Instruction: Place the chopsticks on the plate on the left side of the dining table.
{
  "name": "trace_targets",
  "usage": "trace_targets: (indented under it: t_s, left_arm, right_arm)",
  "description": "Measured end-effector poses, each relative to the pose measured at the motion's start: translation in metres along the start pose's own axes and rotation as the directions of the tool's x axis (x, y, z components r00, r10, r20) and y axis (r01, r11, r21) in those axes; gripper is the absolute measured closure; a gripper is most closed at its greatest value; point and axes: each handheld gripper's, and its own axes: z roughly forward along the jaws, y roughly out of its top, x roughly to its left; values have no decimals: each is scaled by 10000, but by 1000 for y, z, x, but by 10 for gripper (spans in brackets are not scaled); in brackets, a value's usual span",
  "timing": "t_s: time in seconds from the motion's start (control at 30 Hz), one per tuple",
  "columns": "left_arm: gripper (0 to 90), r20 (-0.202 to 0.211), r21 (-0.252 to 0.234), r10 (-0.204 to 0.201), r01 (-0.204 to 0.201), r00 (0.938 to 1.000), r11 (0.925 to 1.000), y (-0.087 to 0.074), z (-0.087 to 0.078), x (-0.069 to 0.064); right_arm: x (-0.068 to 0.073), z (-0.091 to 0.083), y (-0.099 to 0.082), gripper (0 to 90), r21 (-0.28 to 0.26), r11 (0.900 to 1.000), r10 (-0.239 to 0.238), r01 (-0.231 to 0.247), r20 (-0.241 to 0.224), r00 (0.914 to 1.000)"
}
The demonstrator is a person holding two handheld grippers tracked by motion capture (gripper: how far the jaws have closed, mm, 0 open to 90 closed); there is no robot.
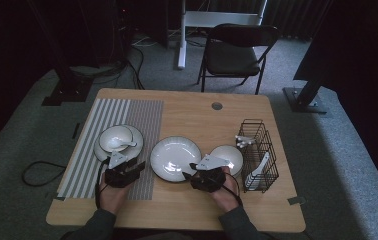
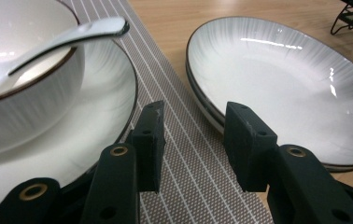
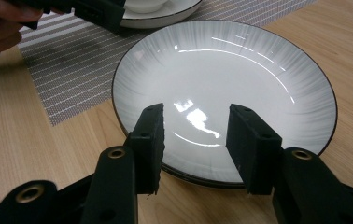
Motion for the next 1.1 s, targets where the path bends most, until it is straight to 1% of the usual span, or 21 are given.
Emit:
trace_targets:
  t_s: [0.13,0.33,0.57,0.83,1.0,1.1]
  left_arm:
    - [596,32,-115,49,-49,10000,9999,5,0,-1]
    - [596,148,-194,255,-252,9996,9995,14,1,-4]
    - [596,264,-215,447,-441,9987,9988,24,6,-8]
    - [596,528,-228,687,-676,9962,9975,34,9,-11]
    - [596,662,-236,765,-751,9949,9969,40,12,-14]
    - [597,695,-275,821,-803,9942,9964,43,14,-15]
  right_arm:
    - [2,-2,-2,562,-60,10000,-27,27,2,10000]
    - [6,-3,-7,561,-10,10000,-97,97,-15,10000]
    - [9,-5,-15,561,39,10000,26,-26,-75,10000]
    - [10,-7,-26,561,87,9999,124,-123,-120,9999]
    - [11,-10,-33,560,141,9994,313,-312,-110,9994]
    - [11,-10,-35,561,169,9993,320,-319,-89,9994]
